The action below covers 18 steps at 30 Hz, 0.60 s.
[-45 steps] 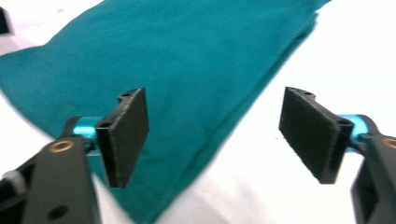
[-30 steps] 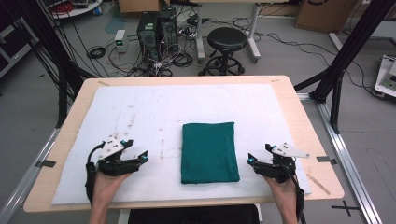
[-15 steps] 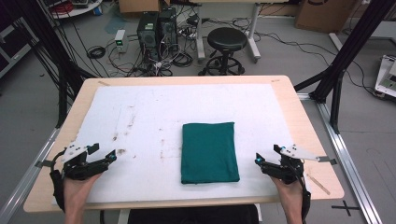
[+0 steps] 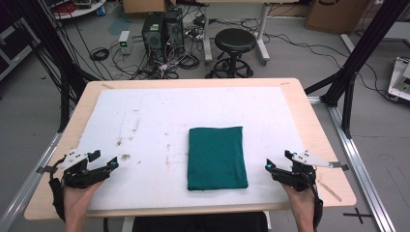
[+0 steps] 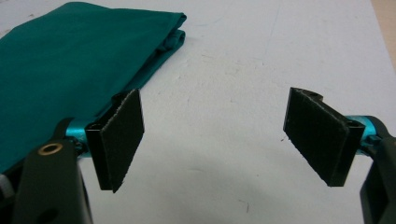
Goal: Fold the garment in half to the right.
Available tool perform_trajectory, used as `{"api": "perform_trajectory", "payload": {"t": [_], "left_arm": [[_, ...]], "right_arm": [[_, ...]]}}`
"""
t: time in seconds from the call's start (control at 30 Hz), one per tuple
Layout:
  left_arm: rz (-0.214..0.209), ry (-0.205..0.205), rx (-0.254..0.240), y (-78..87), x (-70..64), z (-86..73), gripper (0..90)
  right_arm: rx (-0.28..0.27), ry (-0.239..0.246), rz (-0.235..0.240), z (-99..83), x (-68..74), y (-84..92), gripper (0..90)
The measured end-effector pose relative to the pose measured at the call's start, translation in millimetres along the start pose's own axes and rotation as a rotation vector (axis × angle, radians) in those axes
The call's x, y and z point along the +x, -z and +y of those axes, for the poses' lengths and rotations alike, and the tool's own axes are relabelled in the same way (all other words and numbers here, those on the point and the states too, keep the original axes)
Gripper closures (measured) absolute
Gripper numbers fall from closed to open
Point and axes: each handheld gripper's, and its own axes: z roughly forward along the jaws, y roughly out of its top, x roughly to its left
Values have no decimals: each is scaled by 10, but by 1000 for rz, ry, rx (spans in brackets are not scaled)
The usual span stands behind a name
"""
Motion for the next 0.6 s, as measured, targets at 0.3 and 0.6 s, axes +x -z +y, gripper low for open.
{"api": "perform_trajectory", "payload": {"t": [0.3, 0.6], "left_arm": [[-3, -5, 9, -19, -20, -3, 257], [0, -4, 5, 4, -7, -10, 258]], "right_arm": [[7, 9, 8, 0, 11, -14, 208], [0, 13, 17, 22, 33, -21, 208]]}}
